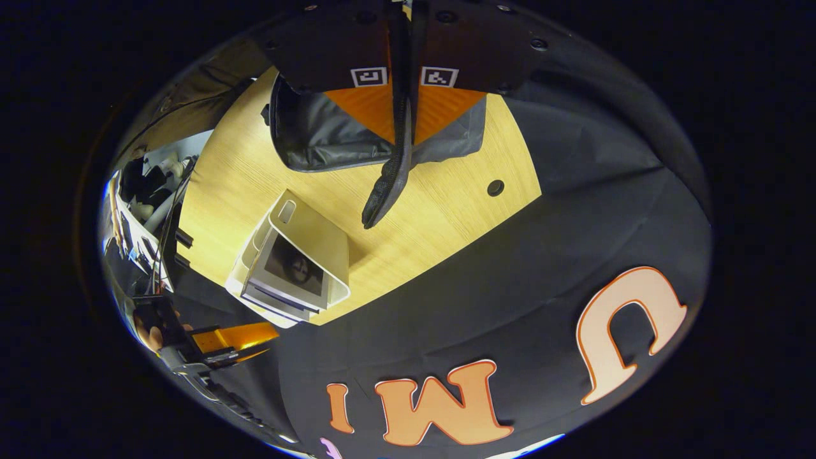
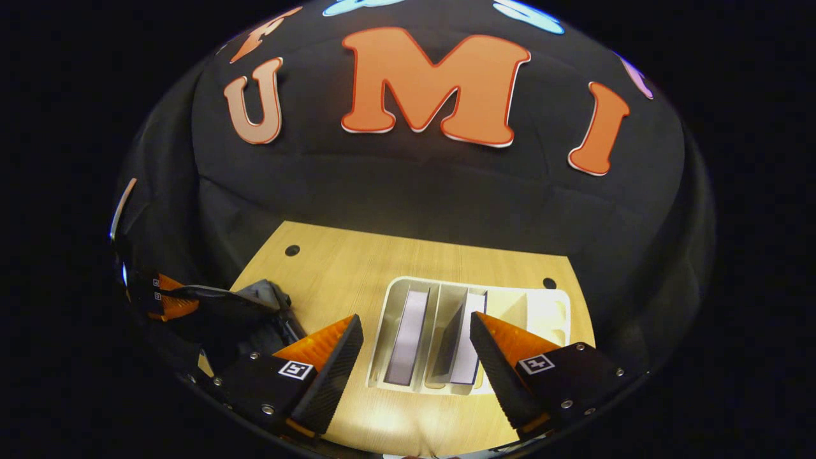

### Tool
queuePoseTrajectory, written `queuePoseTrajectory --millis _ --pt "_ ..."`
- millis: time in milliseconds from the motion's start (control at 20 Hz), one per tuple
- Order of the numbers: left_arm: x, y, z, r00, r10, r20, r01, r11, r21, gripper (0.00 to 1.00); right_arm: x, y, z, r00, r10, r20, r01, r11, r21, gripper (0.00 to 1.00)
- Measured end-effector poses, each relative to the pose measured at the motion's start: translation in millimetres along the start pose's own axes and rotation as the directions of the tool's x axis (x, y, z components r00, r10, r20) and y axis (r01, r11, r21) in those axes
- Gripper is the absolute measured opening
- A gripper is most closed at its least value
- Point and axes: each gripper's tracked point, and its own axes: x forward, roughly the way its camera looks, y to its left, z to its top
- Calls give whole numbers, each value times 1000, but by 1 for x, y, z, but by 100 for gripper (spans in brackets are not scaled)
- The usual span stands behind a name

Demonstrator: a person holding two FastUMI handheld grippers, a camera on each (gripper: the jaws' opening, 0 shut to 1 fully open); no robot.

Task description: Open the schoolbag, grab two books from the bookshelf and put them into the schoolbag.

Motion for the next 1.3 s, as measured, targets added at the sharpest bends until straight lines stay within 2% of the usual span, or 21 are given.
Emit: queuePoseTrajectory --millis 150,300,350,500,550,600,650,800,850,900,950,1100,1150,1300 --pt "0 0 -5 999 33 -24 -33 999 4 5 27 -1 -9 995 -3 -97 3 1000 -7 100" --pt "3 -2 -9 998 47 -44 -48 999 -17 5 48 8 -17 979 70 -193 -65 997 35 100" --pt "3 -3 -11 998 49 -51 -50 998 -24 5 53 11 -24 965 99 -241 -88 995 57 98" --pt "4 -4 -14 995 64 -74 -67 997 -36 5 73 11 -42 939 88 -332 -71 995 63 87" --pt "5 -6 -16 994 68 -80 -71 997 -40 5 78 9 -44 935 81 -346 -67 996 52 88" --pt "5 -6 -16 994 71 -82 -74 996 -42 5 82 7 -45 933 65 -355 -49 997 54 76" --pt "5 -7 -16 993 74 -87 -78 996 -41 5 85 6 -50 924 51 -379 -27 997 68 70" --pt "8 -11 -17 992 81 -97 -85 996 -36 5 93 4 -60 893 41 -448 9 994 110 58" --pt "9 -13 -18 992 81 -100 -85 996 -36 5 95 8 -65 876 48 -479 19 991 135 52" --pt "10 -14 -18 992 81 -100 -84 996 -33 5 89 16 -65 857 90 -508 -1 985 174 45" --pt "10 -15 -21 990 88 -110 -91 995 -28 5 95 10 -71 854 88 -513 0 986 169 38" --pt "12 -20 -22 990 79 -114 -83 996 -29 5 86 5 -72 850 86 -519 3 986 167 40" --pt "11 -19 -22 990 82 -113 -86 996 -29 5 82 4 -70 854 89 -513 2 985 175 32" --pt "15 -21 -23 991 76 -115 -80 996 -35 5 66 0 -65 864 108 -491 -17 982 186 31"
